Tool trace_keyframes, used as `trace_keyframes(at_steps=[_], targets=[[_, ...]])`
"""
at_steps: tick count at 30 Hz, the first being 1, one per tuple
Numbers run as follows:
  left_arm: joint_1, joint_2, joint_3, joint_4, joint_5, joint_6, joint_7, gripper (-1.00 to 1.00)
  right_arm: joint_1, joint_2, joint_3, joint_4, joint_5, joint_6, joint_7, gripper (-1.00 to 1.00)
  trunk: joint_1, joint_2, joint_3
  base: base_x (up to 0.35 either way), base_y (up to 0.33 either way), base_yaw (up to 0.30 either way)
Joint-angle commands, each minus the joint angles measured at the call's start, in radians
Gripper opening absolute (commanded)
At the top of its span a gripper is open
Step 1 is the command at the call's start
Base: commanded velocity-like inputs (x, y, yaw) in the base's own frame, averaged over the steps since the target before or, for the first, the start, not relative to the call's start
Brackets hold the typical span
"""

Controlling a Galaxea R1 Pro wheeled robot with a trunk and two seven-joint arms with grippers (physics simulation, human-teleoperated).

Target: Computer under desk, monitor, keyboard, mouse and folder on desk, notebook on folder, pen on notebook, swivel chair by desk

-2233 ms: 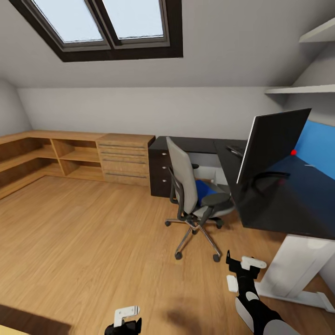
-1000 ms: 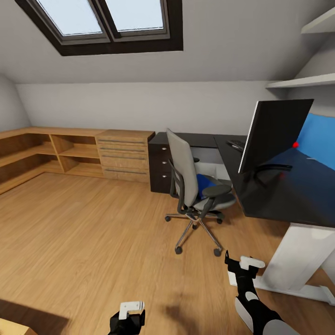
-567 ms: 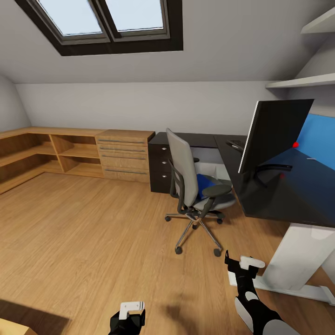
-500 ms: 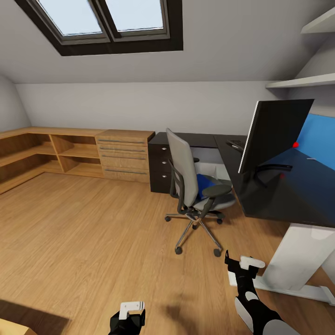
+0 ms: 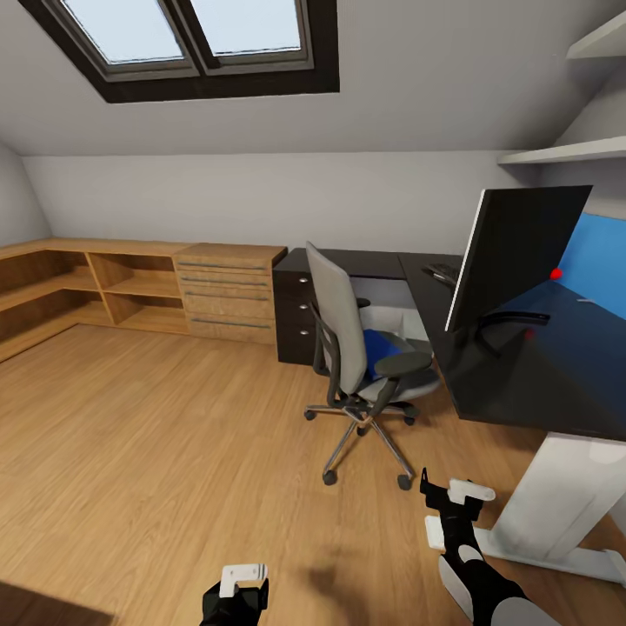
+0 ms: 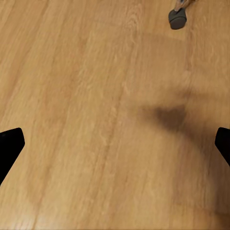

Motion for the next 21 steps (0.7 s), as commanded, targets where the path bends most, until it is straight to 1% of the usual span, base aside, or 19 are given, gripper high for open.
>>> trace_keyframes(at_steps=[1,7,14,21], targets=[[0.000,0.001,-0.005,-0.001,0.005,0.002,0.008,1.00,-0.001,0.000,0.002,0.001,-0.009,-0.005,0.002,1.00,0.000,0.000,-0.001,0.021,-0.010,0.000],[0.000,0.001,-0.005,-0.001,0.006,0.001,0.008,1.00,-0.001,0.000,0.002,0.001,-0.009,-0.005,0.001,1.00,0.000,0.000,-0.001,0.047,-0.028,0.000],[0.000,0.002,-0.005,0.000,0.006,0.002,0.009,1.00,-0.001,0.000,0.002,0.001,-0.008,-0.005,-0.004,1.00,0.000,0.000,-0.001,0.185,-0.128,0.000],[0.000,0.003,-0.004,0.000,0.006,0.003,0.008,1.00,-0.001,0.000,0.002,0.001,-0.009,-0.005,-0.004,1.00,0.000,0.000,-0.001,0.052,-0.037,0.000]])
